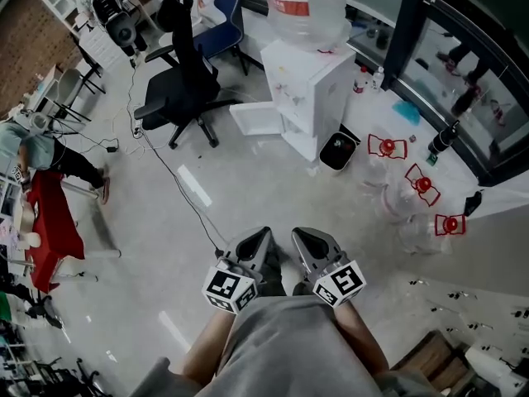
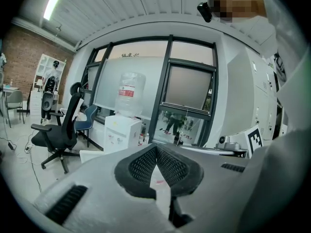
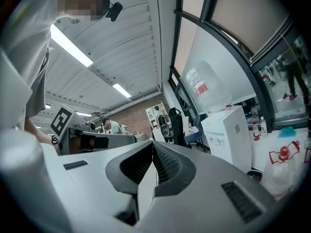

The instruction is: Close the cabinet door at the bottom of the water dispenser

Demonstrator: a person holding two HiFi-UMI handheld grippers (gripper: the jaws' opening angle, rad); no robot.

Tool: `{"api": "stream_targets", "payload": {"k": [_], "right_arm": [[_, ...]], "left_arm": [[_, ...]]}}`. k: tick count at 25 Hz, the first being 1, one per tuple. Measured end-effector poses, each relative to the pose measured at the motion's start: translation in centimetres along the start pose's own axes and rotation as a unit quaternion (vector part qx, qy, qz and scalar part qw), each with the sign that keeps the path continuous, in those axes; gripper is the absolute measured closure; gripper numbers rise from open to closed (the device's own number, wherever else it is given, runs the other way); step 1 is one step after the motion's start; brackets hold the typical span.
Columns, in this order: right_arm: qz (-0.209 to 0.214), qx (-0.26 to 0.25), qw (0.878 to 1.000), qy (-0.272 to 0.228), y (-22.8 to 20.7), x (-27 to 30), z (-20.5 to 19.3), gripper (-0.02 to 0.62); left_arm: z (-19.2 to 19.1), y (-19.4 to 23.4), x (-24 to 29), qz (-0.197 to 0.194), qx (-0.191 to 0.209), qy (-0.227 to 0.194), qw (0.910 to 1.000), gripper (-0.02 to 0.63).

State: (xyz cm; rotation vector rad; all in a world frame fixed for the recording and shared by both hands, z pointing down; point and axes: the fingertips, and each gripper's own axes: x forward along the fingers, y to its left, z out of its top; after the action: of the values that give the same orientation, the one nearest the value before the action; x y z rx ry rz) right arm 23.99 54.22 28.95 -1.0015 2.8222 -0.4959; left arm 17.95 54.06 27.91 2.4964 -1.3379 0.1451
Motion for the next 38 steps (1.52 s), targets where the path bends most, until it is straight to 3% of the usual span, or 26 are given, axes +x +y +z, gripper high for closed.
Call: {"api": "stream_targets", "payload": {"k": [20,30,38], "right_arm": [[-0.085,-0.008,0.996,0.002,-5.2,18.6,2.0,0.584],[-0.11,-0.022,0.993,0.025,-6.6,23.3,1.8,0.584],[-0.109,-0.002,0.993,0.042,-11.1,27.3,1.4,0.584]], "left_arm": [[5.1,18.5,6.1,-0.061,-0.021,-0.001,0.9979,0.597],[5.2,24.3,7.4,-0.071,-0.051,0.005,0.9962,0.597],[4.6,27.2,11.7,-0.061,-0.063,0.024,0.9959,0.597]]}}
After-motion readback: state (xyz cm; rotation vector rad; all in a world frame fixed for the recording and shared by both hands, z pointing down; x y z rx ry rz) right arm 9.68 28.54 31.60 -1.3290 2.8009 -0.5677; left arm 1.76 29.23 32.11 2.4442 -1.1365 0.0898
